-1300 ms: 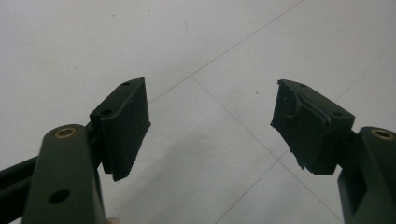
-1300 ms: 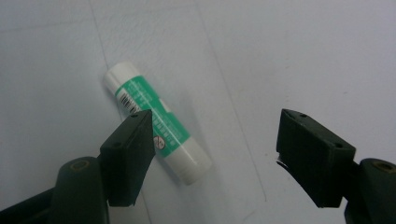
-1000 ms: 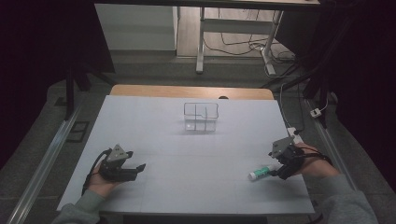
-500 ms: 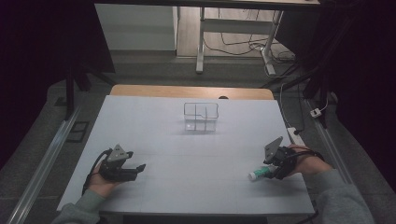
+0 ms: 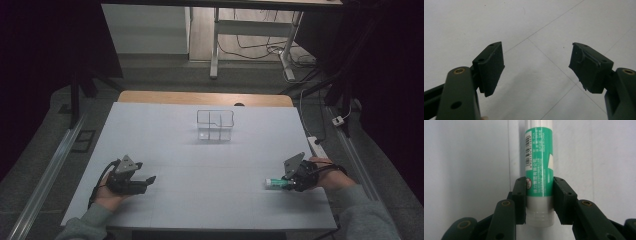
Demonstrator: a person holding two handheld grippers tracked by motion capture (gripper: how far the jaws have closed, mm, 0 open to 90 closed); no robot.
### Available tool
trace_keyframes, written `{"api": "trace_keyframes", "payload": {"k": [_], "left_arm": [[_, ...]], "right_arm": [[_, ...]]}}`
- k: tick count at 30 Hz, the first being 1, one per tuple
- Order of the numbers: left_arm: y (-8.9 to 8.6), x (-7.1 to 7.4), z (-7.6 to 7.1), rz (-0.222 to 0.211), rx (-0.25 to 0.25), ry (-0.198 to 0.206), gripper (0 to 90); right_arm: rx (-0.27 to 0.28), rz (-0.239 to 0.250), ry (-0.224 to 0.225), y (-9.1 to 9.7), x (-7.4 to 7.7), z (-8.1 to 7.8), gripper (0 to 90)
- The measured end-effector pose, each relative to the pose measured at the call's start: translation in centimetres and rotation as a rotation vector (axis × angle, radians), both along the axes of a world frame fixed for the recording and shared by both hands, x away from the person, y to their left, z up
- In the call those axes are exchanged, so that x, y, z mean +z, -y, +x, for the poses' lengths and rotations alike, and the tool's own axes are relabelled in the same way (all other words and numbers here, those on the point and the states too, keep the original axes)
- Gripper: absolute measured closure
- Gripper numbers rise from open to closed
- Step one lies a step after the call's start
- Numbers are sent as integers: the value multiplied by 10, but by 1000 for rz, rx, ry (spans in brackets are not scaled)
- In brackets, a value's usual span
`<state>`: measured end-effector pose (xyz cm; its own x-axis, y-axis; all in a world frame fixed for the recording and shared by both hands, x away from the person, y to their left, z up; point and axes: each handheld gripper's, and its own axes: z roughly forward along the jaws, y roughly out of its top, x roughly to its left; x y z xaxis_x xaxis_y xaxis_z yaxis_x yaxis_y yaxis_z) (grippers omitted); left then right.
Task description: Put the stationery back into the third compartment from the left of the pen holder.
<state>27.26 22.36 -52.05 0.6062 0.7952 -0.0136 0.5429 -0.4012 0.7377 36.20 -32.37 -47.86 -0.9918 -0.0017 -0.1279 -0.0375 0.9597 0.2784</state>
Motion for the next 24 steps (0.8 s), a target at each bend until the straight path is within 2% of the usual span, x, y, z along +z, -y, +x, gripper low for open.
{"api": "trace_keyframes", "payload": {"k": [3, 8, 10, 15, 20, 24], "left_arm": [[0, 0, 0, 2, 0, 2, 273], [0, 0, 0, 3, -1, 5, 273], [0, 0, 0, 3, -1, 6, 273], [1, 0, -1, 9, -4, 8, 273], [2, 0, -1, 13, -6, 12, 273], [2, 0, -2, 16, -9, 17, 273]], "right_arm": [[-33, 79, 33, -1, 8, -1, 648], [-142, 191, 44, -9, 28, -11, 648], [-188, 214, 34, -15, 32, -15, 648], [-259, 252, 19, -33, 36, -25, 648], [-324, 298, 4, -41, 33, -24, 648], [-366, 358, -16, -44, 30, -21, 648]]}}
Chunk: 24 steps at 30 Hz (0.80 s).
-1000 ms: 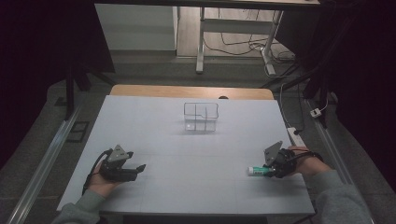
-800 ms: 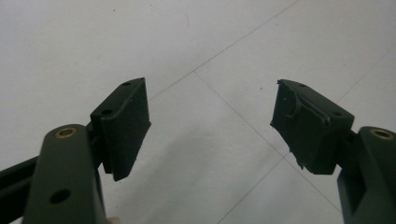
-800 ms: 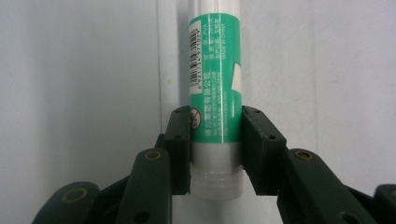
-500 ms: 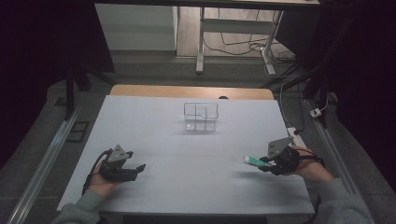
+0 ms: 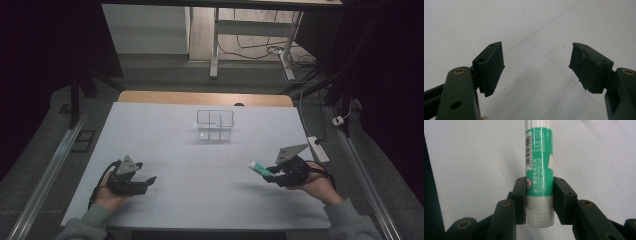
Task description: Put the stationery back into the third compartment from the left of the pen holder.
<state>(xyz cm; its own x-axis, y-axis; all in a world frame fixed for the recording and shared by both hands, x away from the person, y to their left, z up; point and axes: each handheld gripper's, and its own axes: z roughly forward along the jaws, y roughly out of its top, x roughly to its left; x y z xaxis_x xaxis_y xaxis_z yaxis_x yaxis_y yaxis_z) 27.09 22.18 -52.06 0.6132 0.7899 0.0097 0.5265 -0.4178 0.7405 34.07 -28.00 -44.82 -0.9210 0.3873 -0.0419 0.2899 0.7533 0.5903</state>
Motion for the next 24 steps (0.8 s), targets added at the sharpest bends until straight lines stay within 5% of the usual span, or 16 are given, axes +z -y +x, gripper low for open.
{"api": "trace_keyframes", "payload": {"k": [4, 17, 24], "left_arm": [[0, 0, 0, 7, 0, 7, 273], [4, 2, -3, 28, -9, 45, 272], [9, 5, -4, 49, -28, 67, 272]], "right_arm": [[-70, 54, -19, -5, -1, 1, 648], [-121, 214, -75, -29, -7, -9, 648], [-131, 233, -94, -42, -14, -6, 648]]}}
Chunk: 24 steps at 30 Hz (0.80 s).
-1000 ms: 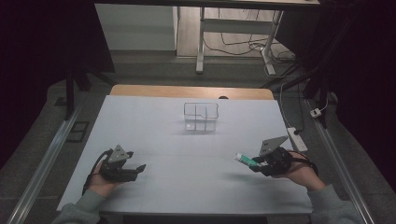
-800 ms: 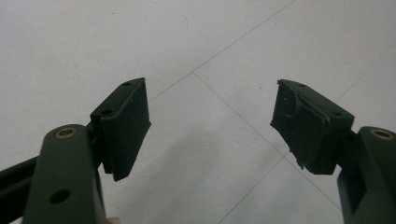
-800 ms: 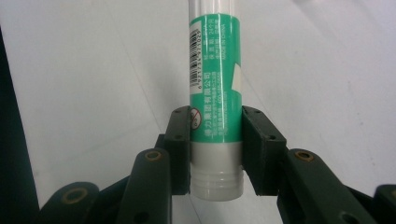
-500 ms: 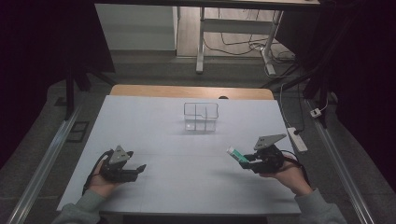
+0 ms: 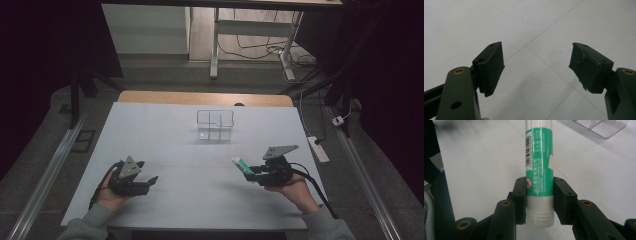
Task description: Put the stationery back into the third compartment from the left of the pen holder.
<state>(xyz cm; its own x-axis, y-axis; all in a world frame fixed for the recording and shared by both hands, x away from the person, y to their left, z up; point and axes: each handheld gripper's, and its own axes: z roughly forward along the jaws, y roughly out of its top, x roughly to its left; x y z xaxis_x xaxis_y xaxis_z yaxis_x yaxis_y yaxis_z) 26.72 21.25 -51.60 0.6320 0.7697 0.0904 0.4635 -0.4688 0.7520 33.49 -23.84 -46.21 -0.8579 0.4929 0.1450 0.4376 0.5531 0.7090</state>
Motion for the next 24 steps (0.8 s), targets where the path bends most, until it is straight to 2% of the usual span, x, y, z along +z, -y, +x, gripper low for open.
{"api": "trace_keyframes", "payload": {"k": [7, 14, 19, 24], "left_arm": [[11, 4, -2, 23, -45, 34, 272], [29, 7, -1, 51, -94, 51, 268], [47, 12, 2, 57, -144, 72, 265], [60, 13, 5, 60, -172, 75, 264]], "right_arm": [[2, 18, -41, -17, -2, 5, 648], [26, 33, -73, -33, -4, 10, 648], [26, 36, -93, -38, -7, 12, 648], [29, 24, -99, -40, -11, 11, 648]]}}
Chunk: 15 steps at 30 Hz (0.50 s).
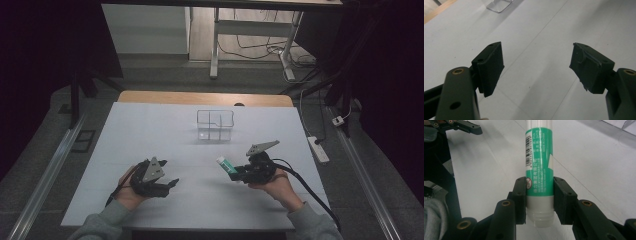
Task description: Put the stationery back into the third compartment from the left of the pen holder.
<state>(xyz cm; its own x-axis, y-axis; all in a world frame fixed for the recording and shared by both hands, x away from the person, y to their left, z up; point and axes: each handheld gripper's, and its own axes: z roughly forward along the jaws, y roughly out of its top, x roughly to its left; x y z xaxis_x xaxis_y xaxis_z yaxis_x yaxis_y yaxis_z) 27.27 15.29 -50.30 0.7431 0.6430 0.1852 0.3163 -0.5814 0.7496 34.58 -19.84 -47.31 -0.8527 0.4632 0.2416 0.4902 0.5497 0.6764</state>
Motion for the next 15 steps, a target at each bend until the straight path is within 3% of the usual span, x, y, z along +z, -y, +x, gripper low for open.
{"api": "trace_keyframes", "payload": {"k": [6, 15], "left_arm": [[12, 4, 2, 0, -29, 15, 282], [30, 6, 7, 49, -80, 36, 295]], "right_arm": [[14, -8, -2, -3, -4, -2, 647], [-6, 5, -48, -10, -8, 8, 648]]}}
